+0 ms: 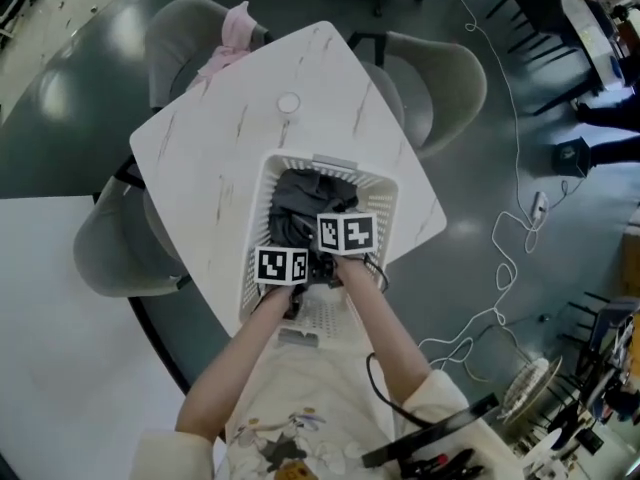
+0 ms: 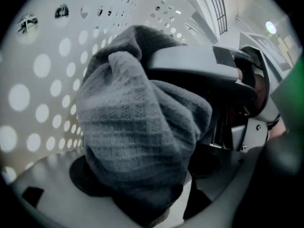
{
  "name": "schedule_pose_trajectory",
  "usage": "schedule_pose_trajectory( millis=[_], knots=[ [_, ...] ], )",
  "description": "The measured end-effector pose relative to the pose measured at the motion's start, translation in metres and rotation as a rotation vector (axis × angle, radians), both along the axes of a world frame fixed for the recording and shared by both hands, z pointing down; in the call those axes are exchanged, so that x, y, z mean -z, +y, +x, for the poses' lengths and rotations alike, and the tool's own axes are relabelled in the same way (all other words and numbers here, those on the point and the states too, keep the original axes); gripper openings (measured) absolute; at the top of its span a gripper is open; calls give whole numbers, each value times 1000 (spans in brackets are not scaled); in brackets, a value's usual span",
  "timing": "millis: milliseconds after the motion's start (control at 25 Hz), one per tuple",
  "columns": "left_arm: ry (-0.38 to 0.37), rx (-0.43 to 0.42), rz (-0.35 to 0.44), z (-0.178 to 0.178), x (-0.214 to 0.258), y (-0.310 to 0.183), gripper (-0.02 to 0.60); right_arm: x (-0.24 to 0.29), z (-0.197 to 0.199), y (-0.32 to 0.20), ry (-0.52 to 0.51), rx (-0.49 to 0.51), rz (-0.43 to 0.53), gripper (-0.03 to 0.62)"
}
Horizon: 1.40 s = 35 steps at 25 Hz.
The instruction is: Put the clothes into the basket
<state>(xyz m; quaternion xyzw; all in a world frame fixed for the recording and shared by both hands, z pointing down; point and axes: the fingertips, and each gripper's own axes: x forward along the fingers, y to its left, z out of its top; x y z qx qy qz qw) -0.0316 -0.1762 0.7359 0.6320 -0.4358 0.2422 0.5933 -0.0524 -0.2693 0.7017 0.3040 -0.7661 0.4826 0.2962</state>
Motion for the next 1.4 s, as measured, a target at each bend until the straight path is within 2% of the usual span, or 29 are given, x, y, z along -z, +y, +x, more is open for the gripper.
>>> schedule_pose_trajectory(
  millis=[80, 240, 400, 880, 1400],
  knots=[
    [12, 14, 19, -2, 17, 0, 445, 20, 4, -2, -27, -38, 7, 388],
    [92, 113, 46, -2, 59, 0, 449, 59, 16, -4, -85, -140, 25, 397],
    [145, 134, 105, -3, 96, 0, 449, 92, 22, -5, -144, -201, 58, 397],
    [165, 170, 184, -11, 138, 15, 449, 127, 40, 14, -179, -271, 118, 397],
    [184, 161, 278, -14, 184, 29, 448, 168, 59, 49, -264, -339, 167, 397]
  ],
)
